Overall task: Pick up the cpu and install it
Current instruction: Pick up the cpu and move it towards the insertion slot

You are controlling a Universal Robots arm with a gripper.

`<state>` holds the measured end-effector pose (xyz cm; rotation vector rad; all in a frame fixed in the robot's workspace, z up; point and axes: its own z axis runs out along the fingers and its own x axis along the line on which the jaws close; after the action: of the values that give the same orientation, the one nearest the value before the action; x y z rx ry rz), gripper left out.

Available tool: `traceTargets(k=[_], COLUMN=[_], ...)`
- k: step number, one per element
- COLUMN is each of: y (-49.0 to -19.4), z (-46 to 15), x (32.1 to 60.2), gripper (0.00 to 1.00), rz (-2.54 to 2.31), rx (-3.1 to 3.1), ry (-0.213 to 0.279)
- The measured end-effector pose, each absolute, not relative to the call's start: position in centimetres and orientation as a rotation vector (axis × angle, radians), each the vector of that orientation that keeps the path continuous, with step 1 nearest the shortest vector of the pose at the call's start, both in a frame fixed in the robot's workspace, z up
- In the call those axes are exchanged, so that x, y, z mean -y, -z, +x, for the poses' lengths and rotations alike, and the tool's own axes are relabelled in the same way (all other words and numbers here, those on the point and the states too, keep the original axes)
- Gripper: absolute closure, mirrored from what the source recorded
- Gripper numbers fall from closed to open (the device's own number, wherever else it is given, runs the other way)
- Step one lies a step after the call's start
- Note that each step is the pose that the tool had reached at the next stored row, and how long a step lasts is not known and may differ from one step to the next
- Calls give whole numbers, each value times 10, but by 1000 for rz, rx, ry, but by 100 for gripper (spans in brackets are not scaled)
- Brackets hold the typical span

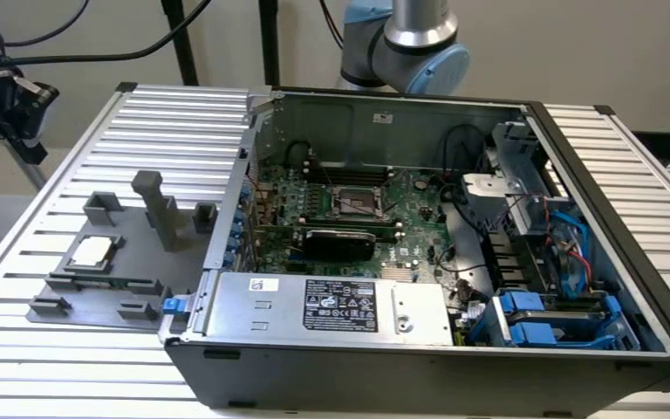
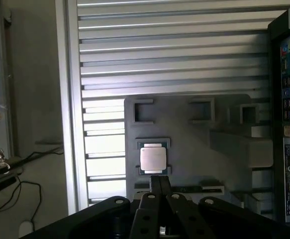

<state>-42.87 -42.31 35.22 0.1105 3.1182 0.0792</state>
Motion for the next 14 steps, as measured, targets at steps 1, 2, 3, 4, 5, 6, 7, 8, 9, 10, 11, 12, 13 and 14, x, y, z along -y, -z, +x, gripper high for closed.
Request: traceTargets(k=[1,2,3,4,5,6,7,8,9,10,11,12,13,14], y=[-352,-352,-352,-352,-352,-352,-352,-352,-352,-352,-352,-352,-352,-352], z=[-429,-429,-429,-429,-429,-429,-429,-429,-429,-429,-429,-429,-429,-429], x=[423,423,423,423,423,423,423,423,423,423,423,423,423,423], gripper=[89,89,89,88,82,82,76,76,70,64,64,53,53,47], rz=[111,111,111,111,110,111,111,110,111,110,110,110,110,111], rx=[-3118,-3118,-3118,-3118,-3118,-3118,-3118,-3118,-3118,-3118,-3118,-3118,-3118,-3118], ry=[-79,-79,-79,-79,-79,-79,-79,-79,-79,-79,-79,-79,-79,-79])
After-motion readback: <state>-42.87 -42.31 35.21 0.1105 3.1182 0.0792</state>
